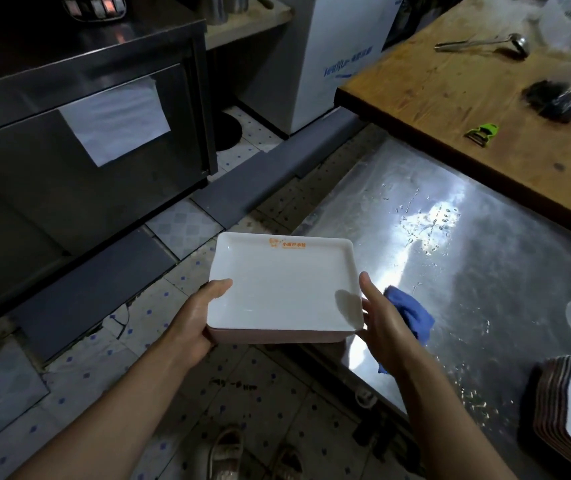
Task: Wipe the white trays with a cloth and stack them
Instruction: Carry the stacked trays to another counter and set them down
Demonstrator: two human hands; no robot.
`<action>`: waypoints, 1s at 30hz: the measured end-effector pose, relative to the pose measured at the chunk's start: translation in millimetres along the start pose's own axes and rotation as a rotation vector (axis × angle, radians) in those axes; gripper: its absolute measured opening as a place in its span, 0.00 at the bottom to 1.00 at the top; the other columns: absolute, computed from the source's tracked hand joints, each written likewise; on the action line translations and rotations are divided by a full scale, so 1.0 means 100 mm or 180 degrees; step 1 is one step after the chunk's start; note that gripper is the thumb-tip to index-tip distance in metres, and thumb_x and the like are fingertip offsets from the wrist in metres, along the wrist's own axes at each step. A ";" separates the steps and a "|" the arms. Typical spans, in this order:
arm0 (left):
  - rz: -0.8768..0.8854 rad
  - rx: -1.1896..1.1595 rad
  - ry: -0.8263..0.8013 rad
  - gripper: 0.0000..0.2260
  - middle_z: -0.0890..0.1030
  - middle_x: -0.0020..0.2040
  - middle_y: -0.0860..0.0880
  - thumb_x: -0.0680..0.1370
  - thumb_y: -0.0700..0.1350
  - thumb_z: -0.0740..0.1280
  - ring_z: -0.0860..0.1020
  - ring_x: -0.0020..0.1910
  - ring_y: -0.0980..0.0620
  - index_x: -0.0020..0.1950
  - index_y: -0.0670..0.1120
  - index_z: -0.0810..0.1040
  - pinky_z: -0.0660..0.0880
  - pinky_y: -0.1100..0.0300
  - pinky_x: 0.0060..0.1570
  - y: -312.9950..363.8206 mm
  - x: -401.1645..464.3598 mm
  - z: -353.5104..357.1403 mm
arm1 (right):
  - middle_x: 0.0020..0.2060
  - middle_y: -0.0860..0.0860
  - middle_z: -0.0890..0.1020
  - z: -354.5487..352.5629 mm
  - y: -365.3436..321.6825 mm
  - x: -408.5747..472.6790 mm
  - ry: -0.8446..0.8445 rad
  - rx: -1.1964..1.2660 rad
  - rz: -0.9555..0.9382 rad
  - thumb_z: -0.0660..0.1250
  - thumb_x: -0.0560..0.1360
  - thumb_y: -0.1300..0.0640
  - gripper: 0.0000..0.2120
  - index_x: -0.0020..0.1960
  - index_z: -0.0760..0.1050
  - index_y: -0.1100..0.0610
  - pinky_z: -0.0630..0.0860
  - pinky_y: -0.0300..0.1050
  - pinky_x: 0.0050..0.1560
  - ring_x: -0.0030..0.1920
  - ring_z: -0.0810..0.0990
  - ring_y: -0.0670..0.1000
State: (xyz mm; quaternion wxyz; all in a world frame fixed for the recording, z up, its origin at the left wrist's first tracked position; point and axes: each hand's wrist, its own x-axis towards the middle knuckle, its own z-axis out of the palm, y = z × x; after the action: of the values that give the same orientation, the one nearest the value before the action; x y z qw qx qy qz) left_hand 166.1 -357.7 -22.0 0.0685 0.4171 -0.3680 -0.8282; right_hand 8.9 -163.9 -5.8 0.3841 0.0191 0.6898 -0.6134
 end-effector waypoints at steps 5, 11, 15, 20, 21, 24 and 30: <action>0.0121 0.0012 -0.0036 0.21 0.82 0.57 0.48 0.71 0.63 0.63 0.81 0.55 0.47 0.57 0.54 0.81 0.73 0.47 0.58 -0.01 0.02 -0.06 | 0.32 0.47 0.82 0.05 0.15 0.11 -0.0346 0.0409 0.0101 0.62 0.77 0.49 0.15 0.36 0.82 0.49 0.76 0.38 0.36 0.36 0.82 0.45; 0.0211 0.0319 -0.0139 0.21 0.83 0.55 0.51 0.70 0.66 0.60 0.82 0.53 0.50 0.55 0.59 0.81 0.75 0.50 0.55 -0.06 0.04 -0.09 | 0.42 0.48 0.84 0.07 0.25 0.20 -0.0461 0.0510 0.0158 0.68 0.71 0.45 0.20 0.57 0.76 0.57 0.76 0.37 0.41 0.44 0.83 0.46; 0.0274 0.0316 -0.0119 0.16 0.84 0.51 0.51 0.69 0.61 0.62 0.83 0.47 0.52 0.51 0.58 0.82 0.78 0.59 0.39 -0.07 0.03 -0.06 | 0.42 0.47 0.85 0.11 0.29 0.22 -0.0482 0.0769 0.0262 0.68 0.67 0.47 0.23 0.59 0.74 0.56 0.77 0.35 0.36 0.44 0.83 0.45; 0.0294 0.0206 0.0063 0.14 0.85 0.47 0.50 0.70 0.59 0.64 0.84 0.42 0.52 0.48 0.55 0.83 0.76 0.56 0.39 -0.09 0.04 -0.05 | 0.41 0.43 0.85 0.09 0.35 0.23 -0.0471 0.0686 0.0183 0.70 0.66 0.48 0.22 0.58 0.75 0.54 0.77 0.32 0.32 0.42 0.83 0.40; 0.0309 0.0193 0.0069 0.14 0.85 0.47 0.50 0.69 0.59 0.64 0.84 0.41 0.52 0.46 0.56 0.84 0.76 0.56 0.38 -0.10 0.04 -0.04 | 0.41 0.43 0.85 0.08 0.36 0.25 -0.0488 0.0646 0.0176 0.68 0.66 0.47 0.22 0.58 0.75 0.54 0.76 0.32 0.33 0.42 0.83 0.40; 0.0348 0.0126 0.0090 0.11 0.85 0.46 0.50 0.72 0.57 0.63 0.84 0.41 0.52 0.43 0.57 0.85 0.75 0.55 0.40 -0.11 0.02 -0.02 | 0.38 0.42 0.85 0.04 0.32 0.29 -0.0499 0.0667 0.0204 0.66 0.64 0.46 0.21 0.55 0.76 0.54 0.76 0.34 0.32 0.39 0.83 0.39; 0.0470 -0.0006 0.0132 0.11 0.85 0.47 0.49 0.74 0.56 0.63 0.84 0.42 0.51 0.43 0.57 0.85 0.75 0.53 0.43 0.00 -0.19 0.12 | 0.30 0.47 0.82 -0.03 0.11 0.20 -0.0449 0.0690 -0.0112 0.67 0.72 0.58 0.13 0.30 0.82 0.53 0.76 0.38 0.34 0.34 0.82 0.44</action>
State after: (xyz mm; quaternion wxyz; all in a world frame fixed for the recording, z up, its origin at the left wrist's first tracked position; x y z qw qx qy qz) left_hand 169.2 -343.0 -5.7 0.1374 0.4059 -0.3954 -0.8124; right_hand -1.6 -167.1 -26.2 0.4165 0.0052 0.5910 -0.6908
